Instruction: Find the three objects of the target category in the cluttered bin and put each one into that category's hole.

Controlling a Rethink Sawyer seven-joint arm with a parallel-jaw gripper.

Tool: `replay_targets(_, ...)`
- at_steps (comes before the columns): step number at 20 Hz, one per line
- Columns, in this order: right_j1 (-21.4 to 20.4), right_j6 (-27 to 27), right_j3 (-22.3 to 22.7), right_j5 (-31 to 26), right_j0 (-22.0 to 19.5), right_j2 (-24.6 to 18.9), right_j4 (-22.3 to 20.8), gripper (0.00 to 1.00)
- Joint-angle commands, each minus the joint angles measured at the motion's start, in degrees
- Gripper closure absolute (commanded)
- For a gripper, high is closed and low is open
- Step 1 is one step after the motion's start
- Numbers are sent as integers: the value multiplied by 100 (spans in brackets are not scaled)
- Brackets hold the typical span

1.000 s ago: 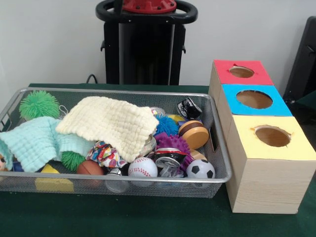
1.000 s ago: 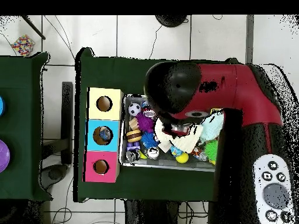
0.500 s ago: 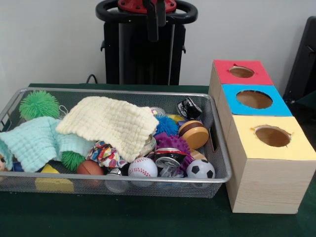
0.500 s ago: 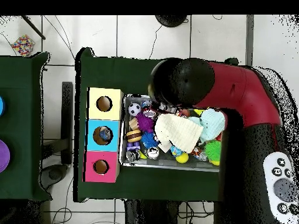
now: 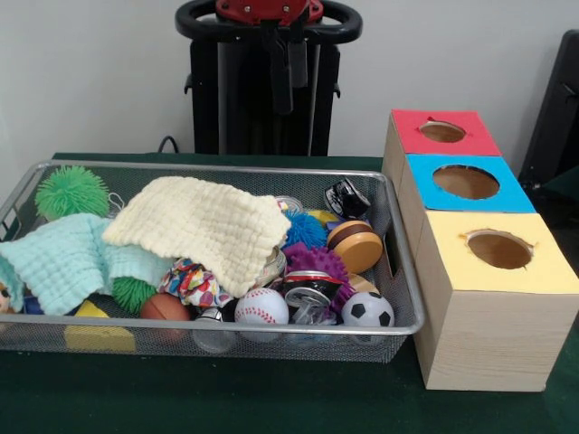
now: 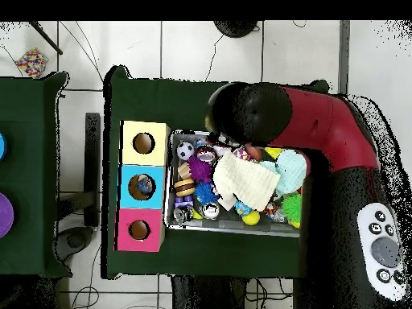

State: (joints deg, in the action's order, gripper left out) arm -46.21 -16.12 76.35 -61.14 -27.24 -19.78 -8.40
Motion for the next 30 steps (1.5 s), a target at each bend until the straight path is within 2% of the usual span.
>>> replay_targets(1,329,-1153,423,598,-7,-110,72,0)
replay_targets(2,342,-1265,401,654,16,-71,84,0)
replay_targets(3,382,-1601,360,691,87,48,134,0)
replay_targets(9,470,-2449,489,1125,196,281,577,0)
replay_targets(17,621,-3203,647,1800,374,619,1116,0)
replay_targets(30,912,-3234,434,2278,531,875,790,0)
